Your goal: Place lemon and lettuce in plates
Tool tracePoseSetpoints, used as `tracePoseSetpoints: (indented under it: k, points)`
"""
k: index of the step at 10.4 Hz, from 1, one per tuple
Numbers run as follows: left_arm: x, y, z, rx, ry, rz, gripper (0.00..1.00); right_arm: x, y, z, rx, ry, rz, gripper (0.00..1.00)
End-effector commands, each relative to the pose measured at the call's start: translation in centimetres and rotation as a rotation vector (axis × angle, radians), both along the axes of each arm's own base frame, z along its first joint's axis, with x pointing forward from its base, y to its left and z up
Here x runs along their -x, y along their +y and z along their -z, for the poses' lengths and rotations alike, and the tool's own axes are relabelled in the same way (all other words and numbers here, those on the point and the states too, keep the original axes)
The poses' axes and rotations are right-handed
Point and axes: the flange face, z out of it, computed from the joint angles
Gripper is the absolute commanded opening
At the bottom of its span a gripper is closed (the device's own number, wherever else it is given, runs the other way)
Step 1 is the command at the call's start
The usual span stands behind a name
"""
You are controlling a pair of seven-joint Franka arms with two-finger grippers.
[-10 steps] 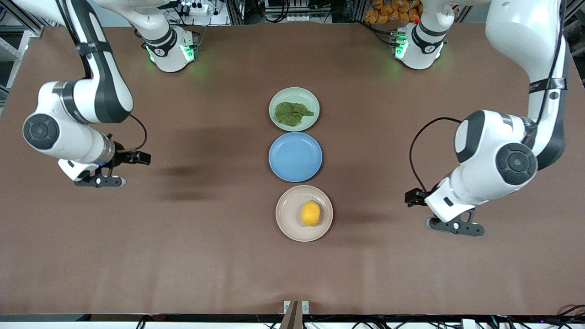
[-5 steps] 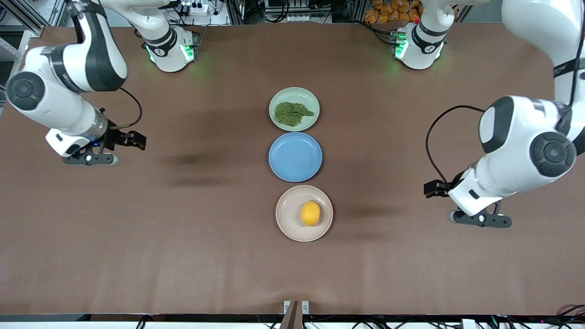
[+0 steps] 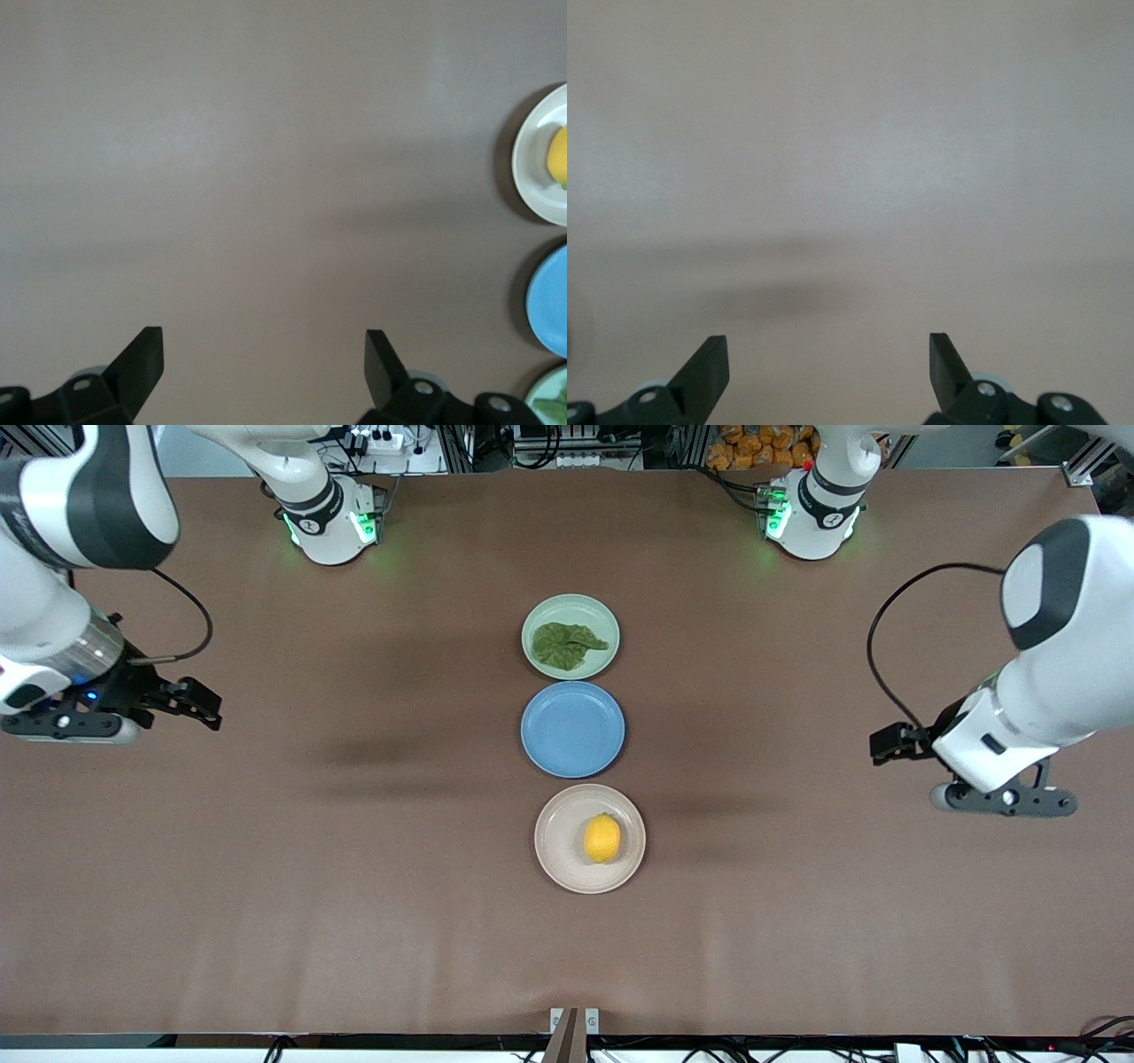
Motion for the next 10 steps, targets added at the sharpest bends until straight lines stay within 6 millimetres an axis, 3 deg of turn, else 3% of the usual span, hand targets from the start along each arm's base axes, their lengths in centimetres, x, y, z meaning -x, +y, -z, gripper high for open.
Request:
tracePoseSetpoints:
  k: [1,3,7,10]
  points:
    - [1.9,0.7,-2.0,-0.03,0.016,-0.049,1.0,0.6,-0.5,-5.5,0.006,0.019,0.014,1.0]
    - [2.6,0.5,-2.7,-0.033,0.022,-0.053,1.0,1.7,-0.4,-8.4,0.003,0.017,0.024,1.0]
    - [4.0,0.1,-5.2,-0.031,0.005,-0.044,1.0,2.9,-0.3,-12.2,0.002,0.004,0.031,1.0]
    - [4.1,0.2,-5.2,-0.032,0.011,-0.044,1.0,3.2,-0.3,-12.4,0.002,0.023,0.032,1.0]
